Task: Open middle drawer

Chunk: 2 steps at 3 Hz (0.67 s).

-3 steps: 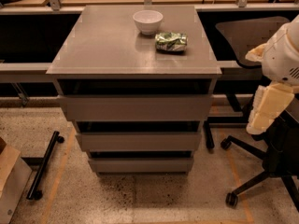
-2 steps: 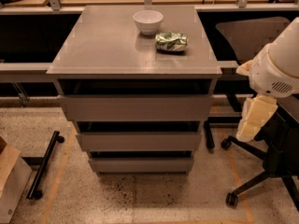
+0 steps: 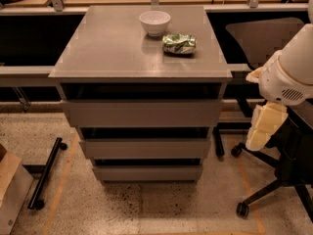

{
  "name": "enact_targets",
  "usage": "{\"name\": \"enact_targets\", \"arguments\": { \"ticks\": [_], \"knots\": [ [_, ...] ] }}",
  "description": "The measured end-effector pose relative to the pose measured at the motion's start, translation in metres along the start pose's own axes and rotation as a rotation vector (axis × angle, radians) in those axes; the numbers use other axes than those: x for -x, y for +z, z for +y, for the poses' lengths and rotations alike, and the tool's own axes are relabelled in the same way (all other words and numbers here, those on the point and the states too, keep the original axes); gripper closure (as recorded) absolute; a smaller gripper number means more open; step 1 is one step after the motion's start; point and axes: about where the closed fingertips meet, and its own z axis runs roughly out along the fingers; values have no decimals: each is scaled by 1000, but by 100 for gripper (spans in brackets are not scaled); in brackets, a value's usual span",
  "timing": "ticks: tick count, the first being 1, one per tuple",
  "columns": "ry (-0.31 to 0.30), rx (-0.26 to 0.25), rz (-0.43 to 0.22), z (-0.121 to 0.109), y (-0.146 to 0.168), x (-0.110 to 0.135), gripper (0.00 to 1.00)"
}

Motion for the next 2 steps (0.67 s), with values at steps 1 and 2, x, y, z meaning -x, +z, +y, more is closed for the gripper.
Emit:
{"name": "enact_targets", "arguments": {
  "ticks": [1,2],
  "knots": [
    [-11,71,-27,5,43,-3,0],
    [-31,139,-40,11,96,-11,0]
  ]
}}
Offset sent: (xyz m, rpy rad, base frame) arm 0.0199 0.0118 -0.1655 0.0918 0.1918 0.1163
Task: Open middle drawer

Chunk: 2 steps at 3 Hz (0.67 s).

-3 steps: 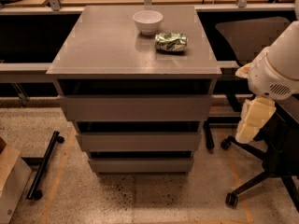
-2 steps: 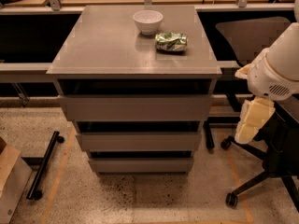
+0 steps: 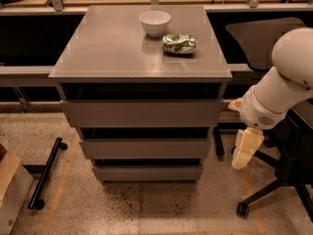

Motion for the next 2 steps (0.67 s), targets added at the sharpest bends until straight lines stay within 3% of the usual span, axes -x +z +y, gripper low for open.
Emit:
{"name": "enact_targets", "arguments": {
  "ticks": [1,2],
  "knots": [
    [-8,53,-38,-5,63,-6,0],
    [1,60,-39,-5,66,-6,0]
  ]
}}
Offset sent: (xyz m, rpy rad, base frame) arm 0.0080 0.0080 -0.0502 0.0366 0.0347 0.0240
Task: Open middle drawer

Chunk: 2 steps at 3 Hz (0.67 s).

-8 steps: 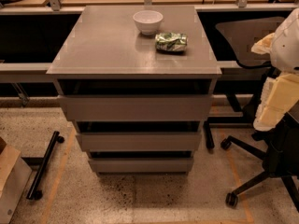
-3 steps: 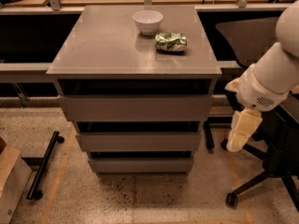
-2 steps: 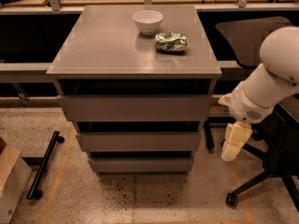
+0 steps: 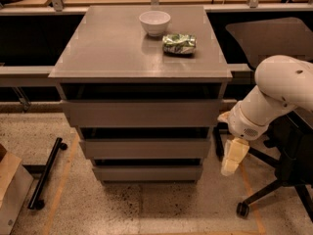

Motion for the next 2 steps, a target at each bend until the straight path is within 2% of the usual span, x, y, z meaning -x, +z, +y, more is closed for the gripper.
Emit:
{"name": "enact_targets", "arguments": {
  "ticks": [2],
  "knots": [
    [-47,19,-131,-25,45,16,0]
  ]
}}
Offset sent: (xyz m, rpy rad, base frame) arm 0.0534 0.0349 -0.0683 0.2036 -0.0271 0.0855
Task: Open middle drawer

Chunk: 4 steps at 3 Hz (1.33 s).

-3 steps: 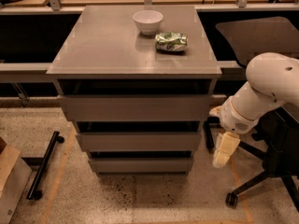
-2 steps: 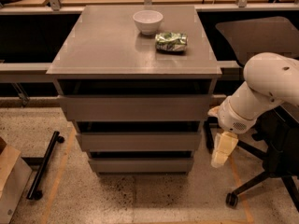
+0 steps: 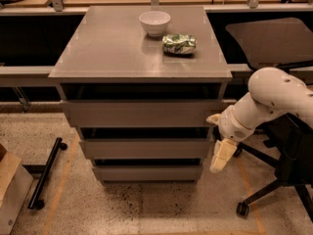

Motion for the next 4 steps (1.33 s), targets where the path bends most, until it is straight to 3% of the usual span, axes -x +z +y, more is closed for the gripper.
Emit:
{"name": "enact_targets", "arguments": {
  "ticks": [2,4],
  "knots": [
    [-9,49,-116,-21,58,-10,0],
    [12,76,-105,-17,67,-17,0]
  ]
}}
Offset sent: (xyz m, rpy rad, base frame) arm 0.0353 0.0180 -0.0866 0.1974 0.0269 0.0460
